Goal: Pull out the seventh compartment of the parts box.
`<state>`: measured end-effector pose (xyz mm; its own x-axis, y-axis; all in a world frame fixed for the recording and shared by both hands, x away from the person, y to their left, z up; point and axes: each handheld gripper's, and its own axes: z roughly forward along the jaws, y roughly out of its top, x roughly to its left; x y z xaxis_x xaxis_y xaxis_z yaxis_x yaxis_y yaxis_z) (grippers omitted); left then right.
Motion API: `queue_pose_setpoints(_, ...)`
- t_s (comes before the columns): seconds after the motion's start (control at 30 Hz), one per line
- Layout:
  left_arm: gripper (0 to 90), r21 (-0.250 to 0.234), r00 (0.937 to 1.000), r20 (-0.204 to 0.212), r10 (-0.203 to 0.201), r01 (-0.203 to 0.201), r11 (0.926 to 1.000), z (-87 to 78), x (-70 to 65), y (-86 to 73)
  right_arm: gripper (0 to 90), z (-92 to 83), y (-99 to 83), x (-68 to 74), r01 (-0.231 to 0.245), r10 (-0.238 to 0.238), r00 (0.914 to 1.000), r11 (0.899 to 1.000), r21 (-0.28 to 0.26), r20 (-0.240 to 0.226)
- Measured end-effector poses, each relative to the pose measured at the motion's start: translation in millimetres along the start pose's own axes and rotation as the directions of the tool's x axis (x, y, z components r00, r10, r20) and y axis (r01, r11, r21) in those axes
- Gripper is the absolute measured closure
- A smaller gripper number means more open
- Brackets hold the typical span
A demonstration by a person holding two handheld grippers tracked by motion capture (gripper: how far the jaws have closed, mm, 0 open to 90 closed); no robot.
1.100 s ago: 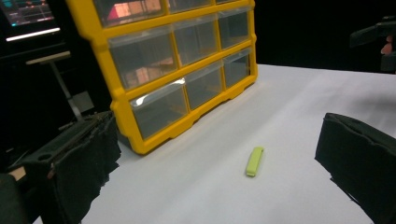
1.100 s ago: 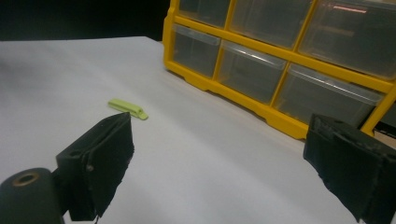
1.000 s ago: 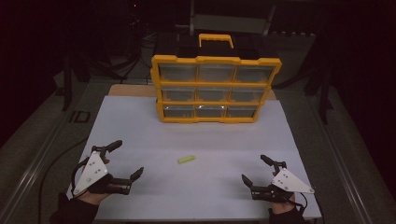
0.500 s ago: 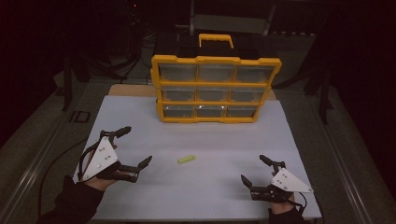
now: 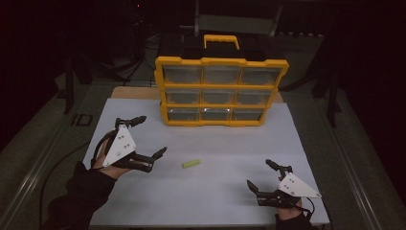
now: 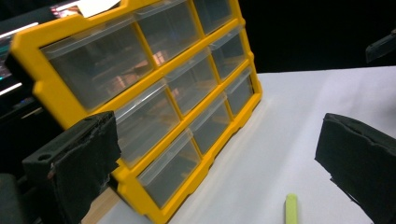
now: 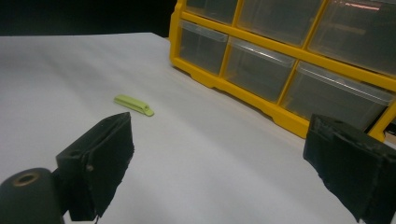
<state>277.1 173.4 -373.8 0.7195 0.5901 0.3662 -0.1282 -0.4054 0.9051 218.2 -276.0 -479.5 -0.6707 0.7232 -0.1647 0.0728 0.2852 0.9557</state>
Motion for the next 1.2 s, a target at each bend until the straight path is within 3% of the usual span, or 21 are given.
queue_pose_setpoints(0.17,0.0,0.017,0.9995,0.028,0.014,-0.014,0.9998,11.8,0.9,3.9,8.5,0.2,-0.1,0.0,0.001,-0.001,1.0000,1.000,0.004,-0.002)
queue_pose_setpoints(0.53,0.0,0.038,0.9950,0.028,0.096,-0.097,0.9945,45.1,1.1,8.3,8.5,0.0,0.4,0.6,0.004,-0.004,1.0000,1.000,0.005,-0.008)
queue_pose_setpoints(0.6,0.0,0.047,0.9948,0.036,0.096,-0.097,0.9942,51.6,3.0,8.3,8.5,0.1,0.5,0.9,0.004,-0.004,0.9999,1.000,0.007,-0.010)
queue_pose_setpoints(0.73,0.0,0.068,0.9881,0.035,0.149,-0.152,0.9861,64.4,2.6,8.1,8.5,0.3,0.3,1.0,0.005,-0.005,0.9999,1.000,0.008,-0.014)
queue_pose_setpoints(0.9,1.4,0.090,0.9831,0.042,0.178,-0.181,0.9793,78.2,3.3,8.8,8.5,0.6,0.2,0.7,0.005,-0.005,0.9999,1.000,0.006,-0.013)
queue_pose_setpoints(0.97,1.5,0.099,0.9768,0.054,0.207,-0.212,0.9723,87.5,4.0,7.8,8.5,0.5,0.0,1.2,0.003,-0.003,0.9999,1.000,0.008,-0.016)
queue_pose_setpoints(1.2,3.5,0.119,0.9686,0.075,0.237,-0.245,0.9623,109.2,5.7,2.4,8.4,0.4,0.0,1.1,0.001,-0.001,0.9998,1.000,0.007,-0.020)
